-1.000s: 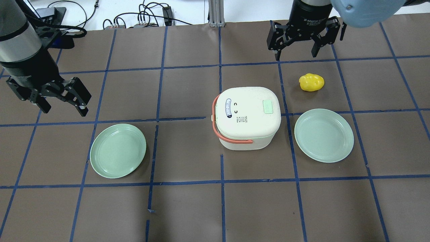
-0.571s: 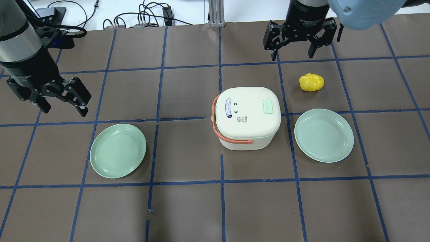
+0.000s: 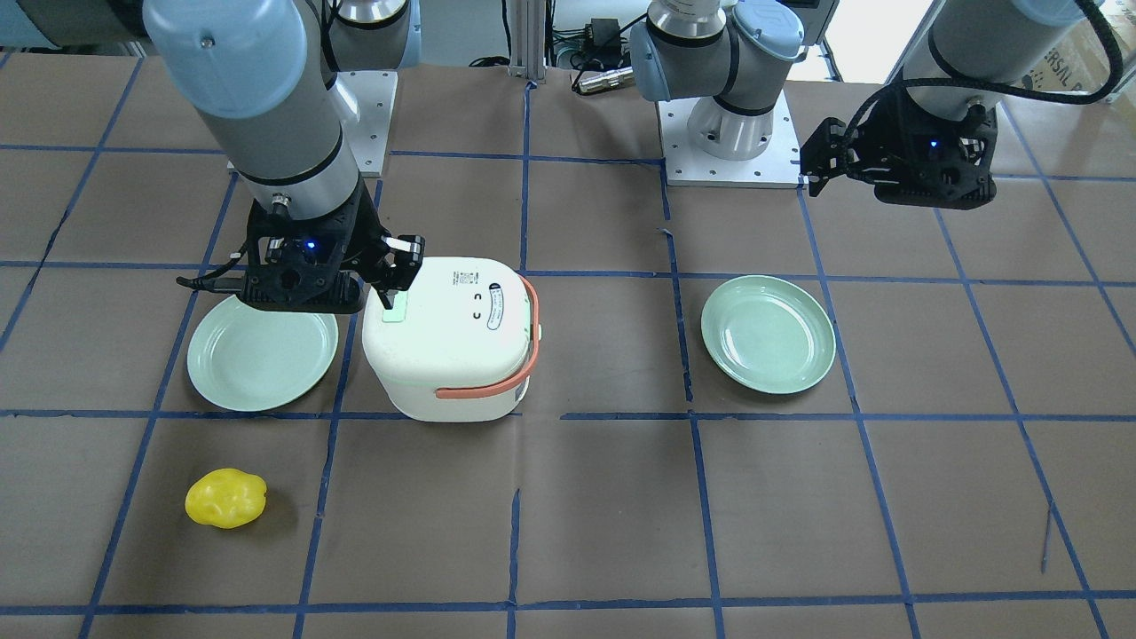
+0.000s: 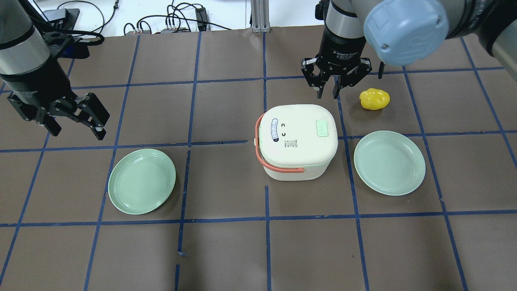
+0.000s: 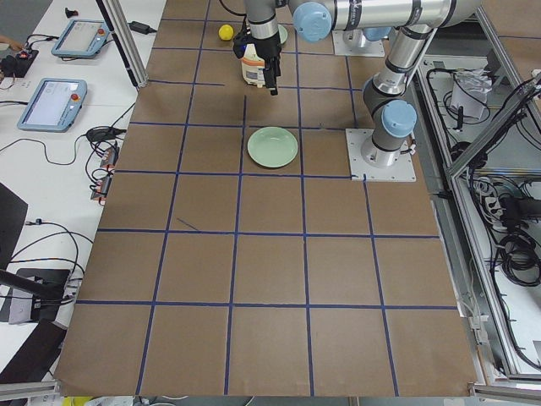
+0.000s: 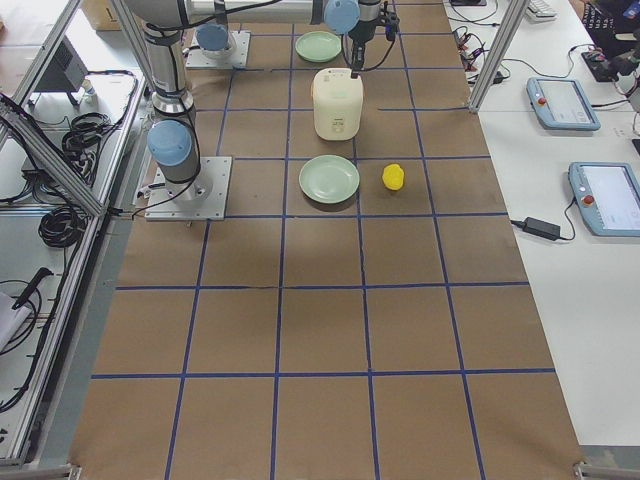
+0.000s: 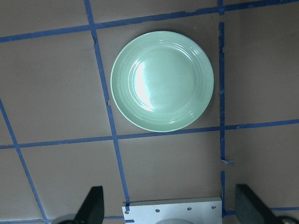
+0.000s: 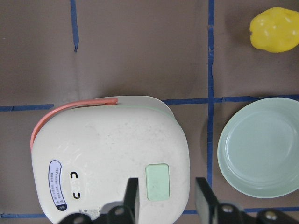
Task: Press rice cooker button
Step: 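Move the right gripper down over the rice cooker's green button, then press the green button on the rice cooker lid with the right gripper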
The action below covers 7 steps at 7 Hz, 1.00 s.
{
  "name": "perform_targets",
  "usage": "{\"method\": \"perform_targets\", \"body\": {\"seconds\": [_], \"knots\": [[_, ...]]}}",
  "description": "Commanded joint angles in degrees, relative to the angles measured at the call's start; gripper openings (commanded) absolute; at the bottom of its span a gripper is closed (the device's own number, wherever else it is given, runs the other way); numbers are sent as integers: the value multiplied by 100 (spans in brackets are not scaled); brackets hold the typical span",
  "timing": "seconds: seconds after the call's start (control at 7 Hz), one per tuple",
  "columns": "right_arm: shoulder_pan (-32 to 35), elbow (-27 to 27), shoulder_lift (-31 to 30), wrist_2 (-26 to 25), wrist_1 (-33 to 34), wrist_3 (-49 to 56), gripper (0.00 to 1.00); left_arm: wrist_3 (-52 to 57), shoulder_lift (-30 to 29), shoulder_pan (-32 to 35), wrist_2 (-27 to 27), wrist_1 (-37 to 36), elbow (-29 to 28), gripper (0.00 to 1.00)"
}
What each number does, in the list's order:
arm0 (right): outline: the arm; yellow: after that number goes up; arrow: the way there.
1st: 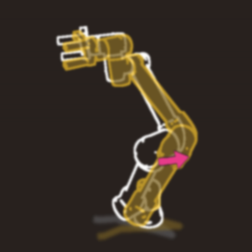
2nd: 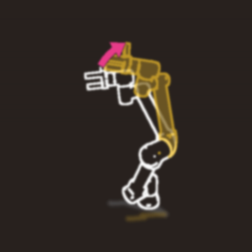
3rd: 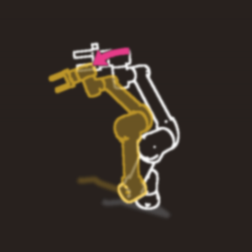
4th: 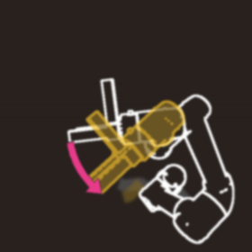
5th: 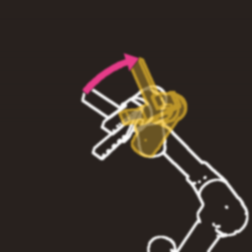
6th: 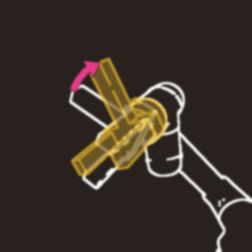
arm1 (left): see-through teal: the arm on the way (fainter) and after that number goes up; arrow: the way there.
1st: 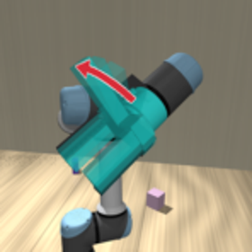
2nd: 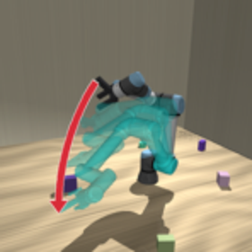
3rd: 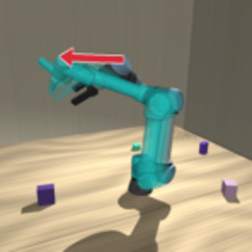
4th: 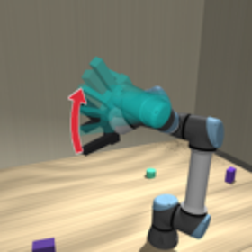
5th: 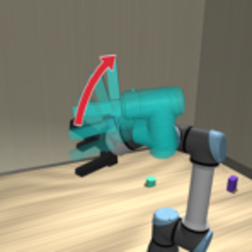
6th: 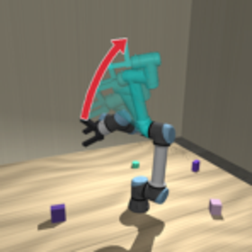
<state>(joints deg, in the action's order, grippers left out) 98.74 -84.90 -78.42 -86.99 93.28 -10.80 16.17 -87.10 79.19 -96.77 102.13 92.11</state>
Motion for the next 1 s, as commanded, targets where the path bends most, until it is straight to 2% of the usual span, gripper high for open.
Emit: {"method": "perform_targets", "body": {"seconds": [0.0, 0.29, 0.86], "knots": [[5, -429, 38, 77, 372, -19, 2, 0, 0, 0, 0, 0, 0, 100], [5, -904, 38, 86, 1093, -19, 3, 0, 0, 0, 0, 0, 0, 100], [5, -1126, -58, 156, 1105, -149, 3, 0, 0, 0, 0, 0, 0, 100]]}}
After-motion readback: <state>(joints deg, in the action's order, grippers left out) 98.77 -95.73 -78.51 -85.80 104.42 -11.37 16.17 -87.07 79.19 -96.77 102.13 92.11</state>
